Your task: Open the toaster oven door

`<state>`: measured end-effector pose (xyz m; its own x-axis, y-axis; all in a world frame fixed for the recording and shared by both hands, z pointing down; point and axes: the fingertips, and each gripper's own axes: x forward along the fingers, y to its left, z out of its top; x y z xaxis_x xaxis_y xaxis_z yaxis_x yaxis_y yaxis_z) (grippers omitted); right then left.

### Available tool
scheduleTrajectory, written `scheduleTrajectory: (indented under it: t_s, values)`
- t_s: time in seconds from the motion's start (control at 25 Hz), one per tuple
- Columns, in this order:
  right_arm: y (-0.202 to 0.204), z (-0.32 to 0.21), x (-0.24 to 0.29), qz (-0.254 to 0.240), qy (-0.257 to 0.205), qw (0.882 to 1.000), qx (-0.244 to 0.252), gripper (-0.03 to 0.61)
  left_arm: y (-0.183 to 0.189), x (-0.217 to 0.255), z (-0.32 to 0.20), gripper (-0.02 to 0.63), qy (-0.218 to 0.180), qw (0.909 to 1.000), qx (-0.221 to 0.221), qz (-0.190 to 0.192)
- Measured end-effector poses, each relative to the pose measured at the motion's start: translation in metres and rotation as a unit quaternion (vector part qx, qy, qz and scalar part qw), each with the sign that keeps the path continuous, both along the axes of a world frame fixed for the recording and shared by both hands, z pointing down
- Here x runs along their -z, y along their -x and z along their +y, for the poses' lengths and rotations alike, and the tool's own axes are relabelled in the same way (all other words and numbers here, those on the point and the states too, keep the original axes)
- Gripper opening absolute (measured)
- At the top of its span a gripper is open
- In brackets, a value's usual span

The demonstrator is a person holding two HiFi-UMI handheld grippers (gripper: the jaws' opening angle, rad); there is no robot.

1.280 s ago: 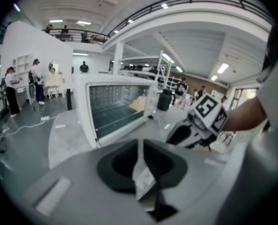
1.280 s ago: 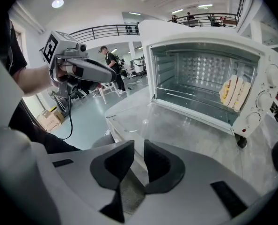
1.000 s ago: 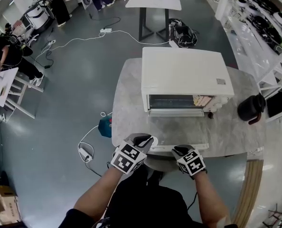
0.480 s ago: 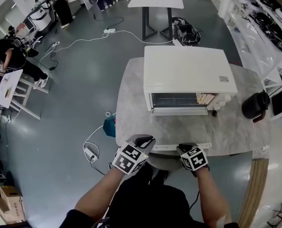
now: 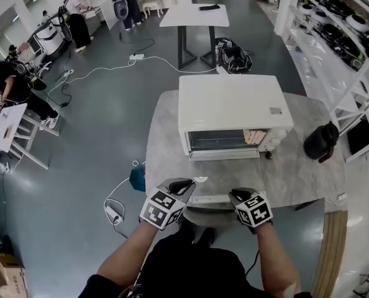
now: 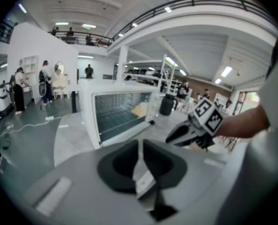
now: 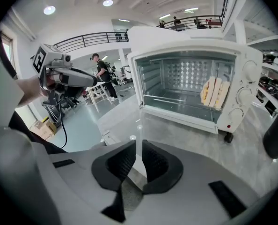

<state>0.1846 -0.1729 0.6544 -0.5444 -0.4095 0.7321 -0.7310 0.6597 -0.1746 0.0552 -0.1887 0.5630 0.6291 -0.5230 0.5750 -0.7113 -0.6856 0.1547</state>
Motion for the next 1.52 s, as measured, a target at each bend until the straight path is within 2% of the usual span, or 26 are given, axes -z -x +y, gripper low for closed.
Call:
scheduleTrajectory:
  t_s: [0.28, 0.44, 0.76, 0.88, 1.04, 1.24, 1.52]
  values:
    - [-0.027, -0.003, 0.06, -0.019, -0.068, 0.997, -0.015, 0.018, -0.009, 0.027, -0.008, 0.034, -0.035, 0.999, 0.018, 0.023]
    - [-0.037, -0.009, 0.097, -0.045, -0.11, 0.992, -0.039, -0.005, -0.014, 0.047, -0.014, 0.032, -0.055, 0.9979, 0.016, 0.031]
    - [-0.034, -0.016, 0.152, -0.093, -0.163, 0.979, -0.084, -0.006, -0.015, 0.09, -0.033, 0.026, -0.095, 0.9935, 0.003, 0.062]
    - [-0.026, -0.027, 0.173, -0.118, -0.185, 0.971, -0.1, -0.006, -0.012, 0.111, -0.042, 0.024, -0.113, 0.9901, 0.006, 0.084]
    - [-0.009, -0.044, 0.213, -0.139, -0.239, 0.954, -0.117, -0.006, 0.0, 0.142, -0.054, 0.021, -0.144, 0.9838, 0.008, 0.106]
    - [0.001, -0.041, 0.258, -0.166, -0.281, 0.934, -0.144, -0.006, 0.028, 0.173, -0.056, 0.017, -0.175, 0.9762, 0.023, 0.127]
    - [0.008, -0.026, 0.287, -0.178, -0.319, 0.919, -0.144, -0.006, 0.062, 0.192, -0.071, 0.015, -0.214, 0.9673, 0.057, 0.123]
